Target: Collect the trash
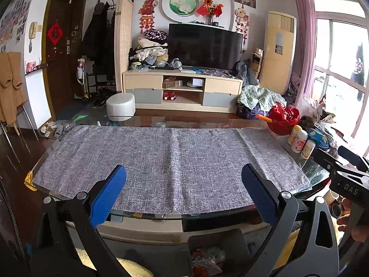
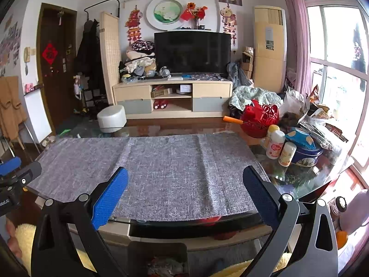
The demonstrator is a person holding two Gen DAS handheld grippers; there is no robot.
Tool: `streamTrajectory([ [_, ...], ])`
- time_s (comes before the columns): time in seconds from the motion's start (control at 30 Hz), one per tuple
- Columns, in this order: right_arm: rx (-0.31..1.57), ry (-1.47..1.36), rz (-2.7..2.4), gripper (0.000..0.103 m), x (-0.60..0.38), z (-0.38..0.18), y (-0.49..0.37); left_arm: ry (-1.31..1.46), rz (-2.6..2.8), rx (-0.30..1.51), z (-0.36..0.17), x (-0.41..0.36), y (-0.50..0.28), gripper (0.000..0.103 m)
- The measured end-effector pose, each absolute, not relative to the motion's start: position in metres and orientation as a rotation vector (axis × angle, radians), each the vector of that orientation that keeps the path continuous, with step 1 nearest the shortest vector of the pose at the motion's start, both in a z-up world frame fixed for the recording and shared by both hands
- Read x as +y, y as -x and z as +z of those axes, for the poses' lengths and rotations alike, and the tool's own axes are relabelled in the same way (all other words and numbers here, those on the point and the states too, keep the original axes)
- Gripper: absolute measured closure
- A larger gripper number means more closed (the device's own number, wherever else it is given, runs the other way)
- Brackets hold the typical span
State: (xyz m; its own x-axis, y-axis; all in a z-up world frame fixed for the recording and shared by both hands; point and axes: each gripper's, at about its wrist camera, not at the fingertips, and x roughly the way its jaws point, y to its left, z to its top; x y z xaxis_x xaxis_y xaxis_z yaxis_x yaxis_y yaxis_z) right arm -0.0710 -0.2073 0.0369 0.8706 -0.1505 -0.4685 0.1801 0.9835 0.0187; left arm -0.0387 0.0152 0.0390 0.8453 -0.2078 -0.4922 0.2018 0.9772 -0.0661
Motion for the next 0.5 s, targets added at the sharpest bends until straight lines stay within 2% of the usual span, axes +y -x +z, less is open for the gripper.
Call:
streamTrajectory([
  [0.5, 0.485, -0.067, -0.172, 0.003, -0.2054, 0.0377, 0.0705, 0.015, -0.207, 0.519, 0.0397, 0.0127, 0.0432, 0.008],
])
